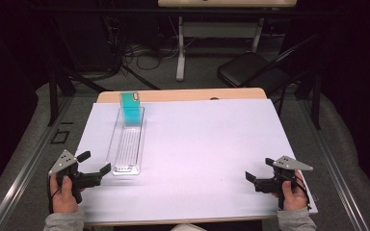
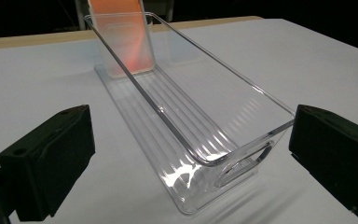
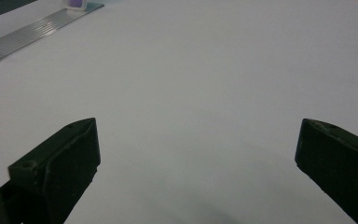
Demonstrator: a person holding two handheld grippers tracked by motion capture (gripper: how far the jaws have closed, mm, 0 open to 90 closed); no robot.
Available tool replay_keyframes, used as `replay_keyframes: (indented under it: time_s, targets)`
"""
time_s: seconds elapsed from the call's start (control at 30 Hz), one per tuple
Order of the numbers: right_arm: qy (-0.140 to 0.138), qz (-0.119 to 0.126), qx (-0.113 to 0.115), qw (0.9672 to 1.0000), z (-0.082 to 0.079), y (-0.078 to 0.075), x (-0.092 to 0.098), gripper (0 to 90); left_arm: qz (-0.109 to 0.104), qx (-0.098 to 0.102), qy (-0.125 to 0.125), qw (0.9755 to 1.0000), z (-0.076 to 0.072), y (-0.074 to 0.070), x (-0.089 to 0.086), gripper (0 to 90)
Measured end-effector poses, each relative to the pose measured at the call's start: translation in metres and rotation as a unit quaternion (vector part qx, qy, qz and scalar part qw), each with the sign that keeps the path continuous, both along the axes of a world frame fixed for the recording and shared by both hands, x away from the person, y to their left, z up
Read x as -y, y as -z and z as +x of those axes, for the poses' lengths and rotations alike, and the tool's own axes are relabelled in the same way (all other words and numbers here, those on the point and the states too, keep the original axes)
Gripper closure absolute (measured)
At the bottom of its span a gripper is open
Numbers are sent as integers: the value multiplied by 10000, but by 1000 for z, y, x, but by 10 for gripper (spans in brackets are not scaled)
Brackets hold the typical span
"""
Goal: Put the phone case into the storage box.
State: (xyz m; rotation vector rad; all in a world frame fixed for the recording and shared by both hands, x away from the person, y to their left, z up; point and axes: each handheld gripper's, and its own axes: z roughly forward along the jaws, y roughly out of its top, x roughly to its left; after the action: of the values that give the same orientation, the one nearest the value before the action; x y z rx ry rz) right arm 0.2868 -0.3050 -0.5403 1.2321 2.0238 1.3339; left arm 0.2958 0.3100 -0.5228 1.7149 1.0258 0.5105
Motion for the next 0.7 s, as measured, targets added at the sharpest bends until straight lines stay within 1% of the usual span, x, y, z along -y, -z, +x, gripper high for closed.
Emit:
replay_keyframes:
  time_s: [0.1,0.17,0.23,0.43,0.6,0.7]
  targets:
    - [18,-28,-54,10000,1,1,1,0,25,-25,-20,10000,1,2,-1,3]
    - [50,0,-39,10000,1,2,1,0,62,-47,-30,10000,2,3,-2,4]
    - [78,17,-52,10000,2,3,2,0,50,-32,-87,9999,2,4,-2,3]
    - [116,47,-90,9999,3,4,3,0,41,-47,-116,9999,3,6,-5,3]
    - [117,63,-82,9999,3,5,3,0,91,-54,-144,9998,3,7,-5,3]
    - [120,77,-111,9998,3,5,3,0,80,-65,-163,9998,4,8,-6,3]
